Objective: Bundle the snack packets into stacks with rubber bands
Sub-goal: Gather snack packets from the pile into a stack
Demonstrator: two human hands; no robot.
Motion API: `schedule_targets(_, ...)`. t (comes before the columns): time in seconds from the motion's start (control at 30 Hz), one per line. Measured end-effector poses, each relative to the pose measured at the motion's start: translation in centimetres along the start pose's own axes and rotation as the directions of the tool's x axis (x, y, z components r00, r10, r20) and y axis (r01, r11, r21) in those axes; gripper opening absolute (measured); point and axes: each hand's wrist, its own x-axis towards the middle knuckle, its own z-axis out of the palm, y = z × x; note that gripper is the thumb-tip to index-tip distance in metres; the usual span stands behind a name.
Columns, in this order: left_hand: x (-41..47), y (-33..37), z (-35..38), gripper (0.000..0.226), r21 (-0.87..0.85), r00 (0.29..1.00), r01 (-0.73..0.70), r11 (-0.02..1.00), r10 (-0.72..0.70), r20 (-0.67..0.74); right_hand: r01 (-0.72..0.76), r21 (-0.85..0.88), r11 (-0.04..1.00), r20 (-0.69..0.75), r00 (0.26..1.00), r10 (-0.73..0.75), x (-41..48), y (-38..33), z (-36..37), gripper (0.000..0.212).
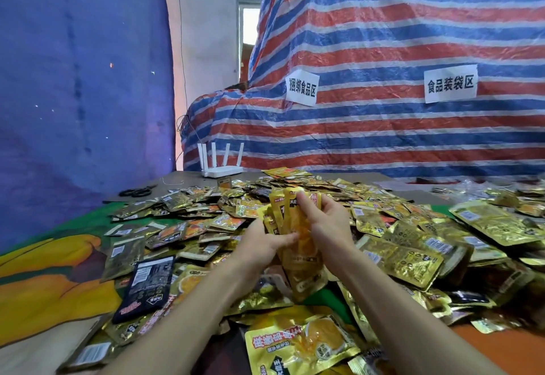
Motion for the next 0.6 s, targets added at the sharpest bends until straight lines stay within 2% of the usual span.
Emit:
schedule_targets(0.07,0.1,-0.2,-0.2,0.035,-0.010,1.000,-0.015,1.000,0.015,0.001,-0.023,0.037,0.999,-0.011,1.000,0.024,0.0,-0.1,-0.1,0.040)
schedule_targets(0.13,0.3,0.0,-0.4,0.047,-0.056,0.999,-0.036,0.998,0.035,-0.020,-0.070,0.104,0.992,-0.042,0.996,0.075,0.4,0.0,-0.4,0.044)
schedule_targets(0.23,0.3,0.1,-0.4,0.065,-0.100,0.996,-0.077,0.992,0.072,-0.047,-0.138,0.203,0.969,-0.076,0.985,0.157,1.0,0.3,-0.6,0.036)
schedule_targets(0.33,0.3,0.0,-0.8,0.072,-0.109,0.982,-0.110,0.988,0.091,-0.166,-0.221,0.264,0.939,-0.075,0.966,0.248,1.6,0.4,-0.8,0.040)
schedule_targets(0.4,0.6,-0.1,-1.1,0.073,-0.008,0.943,-0.147,0.989,0.138,-0.303,-0.233,0.227,0.945,-0.021,0.969,0.244,1.7,0.5,-0.7,0.045)
schedule_targets(0.47,0.5,-0.3,-0.8,0.054,0.096,0.893,-0.199,0.975,0.221,-0.392,-0.206,0.175,0.963,0.070,0.978,0.196,1.1,0.9,0.1,0.044)
schedule_targets(0.53,0.3,-0.3,-0.2,0.044,0.049,0.902,-0.203,0.978,0.206,-0.378,-0.161,0.080,0.984,0.141,0.979,0.149,0.3,1.3,1.1,0.038)
schedule_targets(0.6,0.1,-0.3,0.4,0.041,-0.120,0.954,-0.152,0.981,0.115,-0.277,-0.081,0.008,0.997,0.169,0.982,0.078,-0.5,1.5,1.7,0.030)
